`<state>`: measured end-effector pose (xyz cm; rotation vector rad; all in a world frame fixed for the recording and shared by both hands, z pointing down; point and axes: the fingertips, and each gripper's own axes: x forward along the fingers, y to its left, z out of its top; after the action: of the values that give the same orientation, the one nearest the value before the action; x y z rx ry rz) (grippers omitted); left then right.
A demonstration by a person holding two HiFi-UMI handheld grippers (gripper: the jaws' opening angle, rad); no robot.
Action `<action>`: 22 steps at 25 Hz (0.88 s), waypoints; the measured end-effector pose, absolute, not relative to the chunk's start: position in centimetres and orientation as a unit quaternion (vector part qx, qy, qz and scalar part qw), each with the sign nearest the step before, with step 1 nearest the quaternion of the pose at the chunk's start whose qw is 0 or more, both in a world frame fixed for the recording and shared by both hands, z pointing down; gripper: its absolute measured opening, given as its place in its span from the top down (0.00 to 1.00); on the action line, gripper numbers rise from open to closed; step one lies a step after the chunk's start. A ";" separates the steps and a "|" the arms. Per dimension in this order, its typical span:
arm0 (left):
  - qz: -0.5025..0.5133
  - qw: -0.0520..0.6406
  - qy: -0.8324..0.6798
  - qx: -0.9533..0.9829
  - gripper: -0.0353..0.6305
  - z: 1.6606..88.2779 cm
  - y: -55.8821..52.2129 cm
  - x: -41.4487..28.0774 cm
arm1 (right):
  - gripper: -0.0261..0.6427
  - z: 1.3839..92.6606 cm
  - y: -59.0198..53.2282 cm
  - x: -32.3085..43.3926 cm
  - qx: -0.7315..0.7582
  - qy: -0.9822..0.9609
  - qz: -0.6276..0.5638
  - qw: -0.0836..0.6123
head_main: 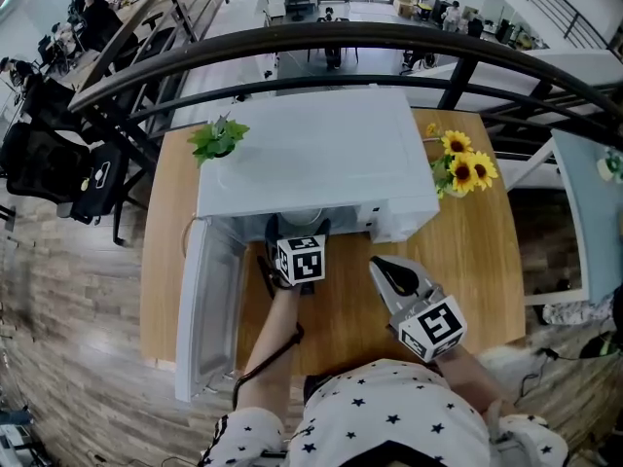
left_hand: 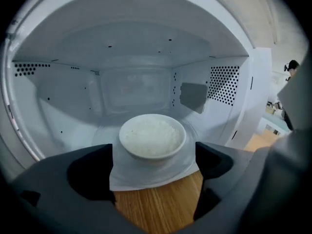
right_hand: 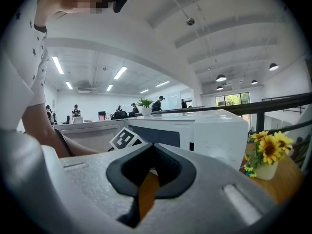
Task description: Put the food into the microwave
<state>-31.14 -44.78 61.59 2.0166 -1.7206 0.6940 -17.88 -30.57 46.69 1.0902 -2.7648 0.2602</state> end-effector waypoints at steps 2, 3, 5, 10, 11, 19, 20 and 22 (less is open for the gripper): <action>0.240 0.204 -0.617 0.721 0.19 61.1 -43.8 -31.0 | 0.95 46.4 -30.0 -17.5 0.364 -0.924 0.085 0.078; 0.236 0.205 -0.619 0.721 0.19 60.7 -43.3 -30.9 | 0.95 46.2 -29.8 -17.2 0.363 -0.925 0.083 0.077; 0.226 0.206 -0.622 0.721 0.19 59.9 -42.2 -30.7 | 0.95 45.6 -29.3 -16.8 0.361 -0.927 0.078 0.074; 0.205 0.208 -0.632 0.718 0.19 57.8 -39.1 -30.0 | 0.95 44.5 -27.4 -15.7 0.354 -0.931 0.070 0.064; 0.203 0.206 -0.633 0.718 0.19 57.3 -38.4 -29.8 | 0.95 44.4 -26.9 -15.4 0.352 -0.931 0.070 0.063; 0.157 0.214 -0.636 0.725 0.19 54.5 -31.7 -26.5 | 0.95 44.4 -22.2 -12.3 0.339 -0.936 0.073 0.059; 0.156 0.214 -0.635 0.726 0.19 54.1 -30.7 -25.8 | 0.95 44.2 -21.5 -11.8 0.336 -0.937 0.071 0.059; 0.154 0.211 -0.634 0.728 0.19 53.5 -28.8 -24.5 | 0.95 43.8 -20.3 -10.9 0.334 -0.939 0.068 0.056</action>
<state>-24.49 -28.76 53.47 2.0234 -1.7604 0.4291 -10.88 -20.27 43.79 1.0122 -2.8475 0.2053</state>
